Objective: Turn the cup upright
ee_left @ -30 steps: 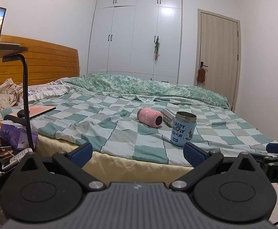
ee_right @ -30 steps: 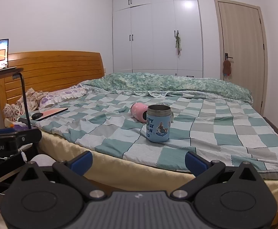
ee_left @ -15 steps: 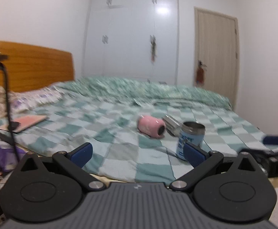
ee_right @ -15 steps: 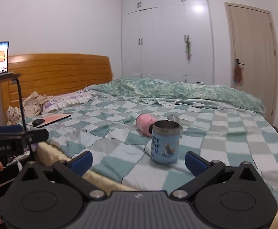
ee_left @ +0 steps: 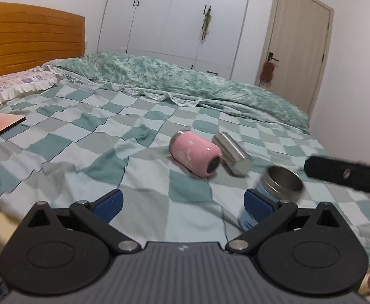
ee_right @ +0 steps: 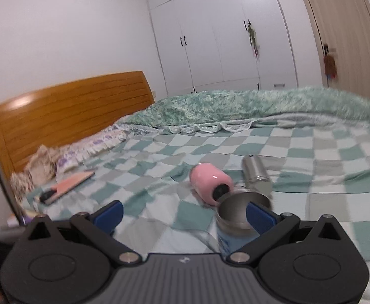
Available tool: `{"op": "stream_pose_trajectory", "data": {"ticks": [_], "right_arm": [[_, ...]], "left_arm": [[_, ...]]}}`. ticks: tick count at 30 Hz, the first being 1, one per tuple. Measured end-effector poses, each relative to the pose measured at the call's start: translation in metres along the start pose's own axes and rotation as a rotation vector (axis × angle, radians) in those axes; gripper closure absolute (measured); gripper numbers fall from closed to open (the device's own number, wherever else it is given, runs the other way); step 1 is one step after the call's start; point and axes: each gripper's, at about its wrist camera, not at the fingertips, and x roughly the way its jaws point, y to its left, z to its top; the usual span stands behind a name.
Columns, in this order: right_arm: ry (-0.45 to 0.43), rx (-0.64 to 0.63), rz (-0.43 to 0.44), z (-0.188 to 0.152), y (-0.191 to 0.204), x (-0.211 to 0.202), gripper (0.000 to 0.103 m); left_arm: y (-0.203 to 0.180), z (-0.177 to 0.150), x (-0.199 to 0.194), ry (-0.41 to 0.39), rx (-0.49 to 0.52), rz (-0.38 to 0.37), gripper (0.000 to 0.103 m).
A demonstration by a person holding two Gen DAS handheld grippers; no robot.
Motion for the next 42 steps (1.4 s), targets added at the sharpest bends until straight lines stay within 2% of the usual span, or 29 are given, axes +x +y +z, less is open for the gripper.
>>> {"op": "stream_pose_trajectory", "data": {"ticks": [3,5,10,14,18,20,24,26,28,33,36,40,41,42], "right_arm": [[-0.019,0.014,0.022,0.019,0.002,0.046,0.000],[-0.054,0.010,-0.004,0.029,0.005,0.073,0.000],[-0.107,0.063,-0.025,0.042,-0.002,0.136,0.000],[-0.115,0.046,-0.057,0.047,-0.017,0.167,0.000],[-0.101,-0.023,-0.084,0.055,-0.041,0.192,0.000],[-0.060,-0.041,-0.084,0.064,-0.057,0.210,0.000],[0.093,-0.030,0.031,0.083,-0.089,0.255,0.000],[0.169,-0.044,0.035,0.088,-0.099,0.279,0.000],[0.226,-0.056,0.050,0.088,-0.107,0.299,0.000],[0.385,0.053,0.161,0.088,-0.127,0.341,0.000],[0.509,0.102,0.235,0.087,-0.133,0.363,0.000],[0.618,0.086,0.267,0.093,-0.127,0.383,0.000],[0.634,0.095,0.276,0.096,-0.126,0.386,0.002],[0.653,0.104,0.294,0.097,-0.125,0.388,0.010]], "left_arm": [[0.008,0.017,0.038,0.004,-0.015,-0.016,0.000],[0.014,0.029,0.071,0.030,-0.026,-0.032,0.000],[0.030,0.054,0.147,0.074,-0.132,-0.057,0.000],[0.027,0.071,0.204,0.125,-0.156,-0.084,0.000],[0.019,0.080,0.254,0.152,-0.185,-0.107,0.000],[0.016,0.081,0.279,0.228,-0.197,-0.086,0.000],[0.016,0.077,0.306,0.259,-0.215,-0.134,0.000],[0.024,0.073,0.319,0.293,-0.309,-0.176,0.003],[0.026,0.072,0.330,0.314,-0.344,-0.208,0.003],[0.018,0.073,0.328,0.286,-0.276,-0.215,0.005],[0.015,0.071,0.323,0.262,-0.229,-0.239,0.006],[0.010,0.071,0.318,0.238,-0.176,-0.264,0.006],[0.008,0.070,0.317,0.234,-0.165,-0.265,0.006],[0.007,0.071,0.316,0.230,-0.155,-0.266,0.006]]}}
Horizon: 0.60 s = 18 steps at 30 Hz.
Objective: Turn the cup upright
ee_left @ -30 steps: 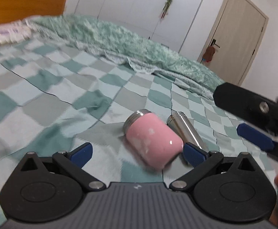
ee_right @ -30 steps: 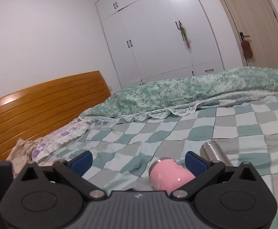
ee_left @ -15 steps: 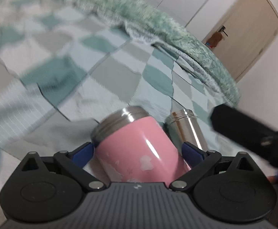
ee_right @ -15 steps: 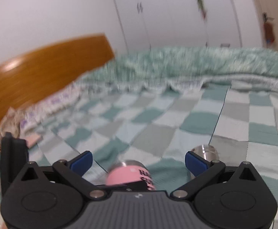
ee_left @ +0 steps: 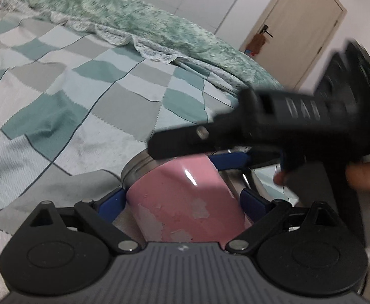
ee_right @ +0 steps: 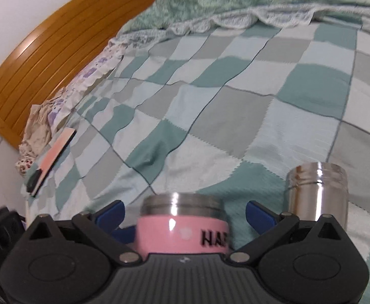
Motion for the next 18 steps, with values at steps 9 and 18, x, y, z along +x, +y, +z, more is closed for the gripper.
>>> {"op": "stream_pose_trajectory", "data": {"ticks": [9,18], "right_arm": [[0.165,0.008,-0.036,-0.006,0.004,0.026,0.018],[-0.069,0.036,-0.060,-0.030,0.006,-0.008,0.018]], "left_arm": [[-0.008,-0.005,-0.010,-0.052,0.086,0.038,0.014],[-0.007,0.001,-0.036,-0.073,0.064,-0.035,0.020]]}}
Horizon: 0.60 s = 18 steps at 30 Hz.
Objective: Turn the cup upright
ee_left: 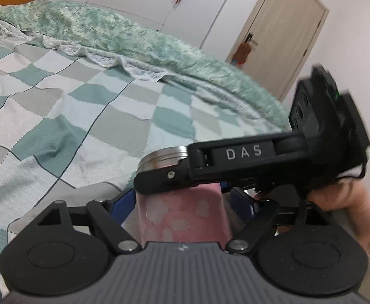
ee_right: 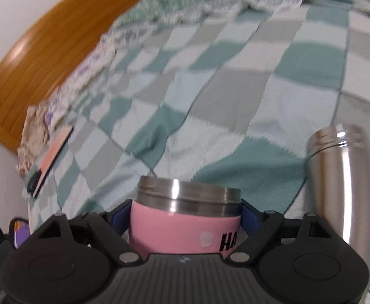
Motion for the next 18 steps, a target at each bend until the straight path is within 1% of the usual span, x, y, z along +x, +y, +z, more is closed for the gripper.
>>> {"op": "stream_pose_trajectory", "data": {"ticks": [1,3,4,5,6,8,9,12,14,16,18], "right_arm": [[-0.033,-0.010,-0.020,-0.003,0.004,-0.008,0.018],[-0.089,-0.048,-0.066,-0.012,0.016,-0.022,0.019],[-0.124,-0.082,-0.098,-0.018,0.024,-0.030,0.019],[-0.159,-0.113,-0.130,-0.025,0.031,-0.037,0.019],[-0.192,-0.139,-0.154,-0.033,0.036,-0.042,0.019],[-0.254,-0.217,-0.204,-0.053,0.049,-0.047,0.019],[-0.276,-0.258,-0.234,-0.064,0.056,-0.046,0.019],[-0.312,-0.400,-0.317,-0.094,0.078,-0.042,0.019],[-0.319,-0.478,-0.358,-0.107,0.092,-0.041,0.019],[-0.319,-0.513,-0.379,-0.115,0.097,-0.039,0.019],[-0.320,-0.516,-0.389,-0.119,0.101,-0.040,0.019]], "left_arm": [[-0.003,0.002,-0.007,-0.015,0.008,0.007,0.019],[-0.009,0.004,-0.017,-0.026,0.028,0.044,0.017],[-0.012,0.004,-0.023,-0.031,0.038,0.049,0.012],[-0.014,0.001,-0.030,-0.033,0.044,0.044,0.003],[-0.015,-0.003,-0.037,-0.039,0.040,0.045,0.000],[-0.017,-0.013,-0.046,-0.030,0.063,0.034,0.000],[-0.017,-0.019,-0.050,-0.010,0.078,0.046,0.000],[-0.015,-0.037,-0.064,0.047,0.112,0.100,0.000],[-0.010,-0.048,-0.080,0.058,0.130,0.128,0.000],[-0.006,-0.054,-0.095,0.066,0.146,0.157,0.000],[-0.004,-0.056,-0.108,0.056,0.166,0.208,0.000]]}}
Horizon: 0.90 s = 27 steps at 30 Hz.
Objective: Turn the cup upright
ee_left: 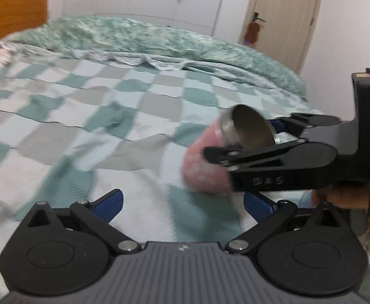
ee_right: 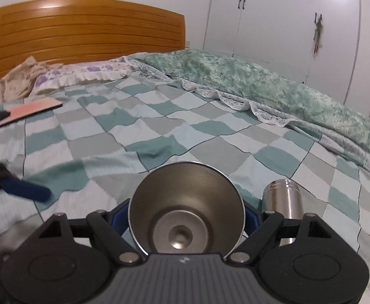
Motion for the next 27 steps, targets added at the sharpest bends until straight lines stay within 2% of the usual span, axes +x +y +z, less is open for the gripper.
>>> {"op": "stream_pose_trajectory", "data": {"ticks": [3,10,19,22,24,27], "right_arm": [[0.013,0.001,0.000,-0.002,0.002,-0.005,0.019],[0.047,0.040,0.007,-0.001,-0.002,-0.007,0.019],[0.063,0.010,-0.030,0.000,0.010,-0.016,0.019],[0.052,0.010,-0.043,0.002,0.011,-0.027,0.018],[0.047,0.022,-0.042,0.003,0.010,-0.035,0.013],[0.032,0.043,-0.041,0.004,0.008,-0.052,0.012]], "left_arm": [[0.006,-0.002,-0.010,-0.003,0.004,0.060,0.000],[0.022,0.000,-0.021,-0.014,-0.051,0.133,0.000],[0.022,0.004,-0.037,-0.047,-0.061,0.154,0.000],[0.019,0.004,-0.044,-0.057,-0.052,0.159,0.000],[0.016,0.004,-0.050,-0.064,-0.045,0.162,0.000],[0.011,0.002,-0.059,-0.077,-0.037,0.162,0.000]]}}
